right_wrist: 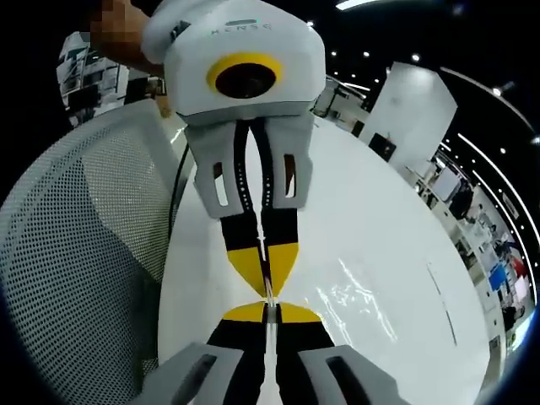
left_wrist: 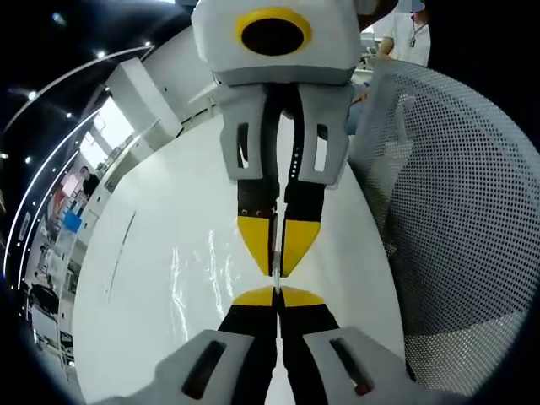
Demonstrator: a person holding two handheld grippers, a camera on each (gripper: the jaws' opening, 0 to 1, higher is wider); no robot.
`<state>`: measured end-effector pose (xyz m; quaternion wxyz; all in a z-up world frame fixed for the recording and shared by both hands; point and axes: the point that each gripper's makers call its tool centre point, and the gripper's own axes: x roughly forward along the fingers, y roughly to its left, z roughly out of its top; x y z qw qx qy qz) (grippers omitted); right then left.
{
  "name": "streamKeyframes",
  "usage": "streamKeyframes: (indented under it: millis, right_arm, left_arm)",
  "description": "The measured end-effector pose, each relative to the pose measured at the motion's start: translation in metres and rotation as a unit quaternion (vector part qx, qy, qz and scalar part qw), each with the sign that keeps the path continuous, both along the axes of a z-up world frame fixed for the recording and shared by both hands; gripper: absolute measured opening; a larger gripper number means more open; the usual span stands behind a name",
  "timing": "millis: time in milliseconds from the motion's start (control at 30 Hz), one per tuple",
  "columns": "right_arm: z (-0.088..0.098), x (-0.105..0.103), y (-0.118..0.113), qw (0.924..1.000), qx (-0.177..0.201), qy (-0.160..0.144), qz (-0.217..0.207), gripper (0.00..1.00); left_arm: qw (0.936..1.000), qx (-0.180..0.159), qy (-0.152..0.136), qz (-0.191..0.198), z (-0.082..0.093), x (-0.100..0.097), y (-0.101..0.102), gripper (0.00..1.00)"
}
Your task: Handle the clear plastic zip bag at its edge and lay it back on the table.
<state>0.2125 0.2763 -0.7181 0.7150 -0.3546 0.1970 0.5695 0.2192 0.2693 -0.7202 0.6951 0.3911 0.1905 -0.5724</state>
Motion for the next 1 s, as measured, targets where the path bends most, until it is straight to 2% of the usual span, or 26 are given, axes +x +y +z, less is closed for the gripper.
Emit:
streamKeyframes:
  millis: [1000]
  right_arm:
    - [-0.0026, 0.0032, -0.0082, 0.9999, -0.002, 0.001, -0.01, 0.0]
  left_arm:
    - [1.0, -0.003, -0.001, 0.004, 0.0057, -0.0013, 0.0043, 0.0]
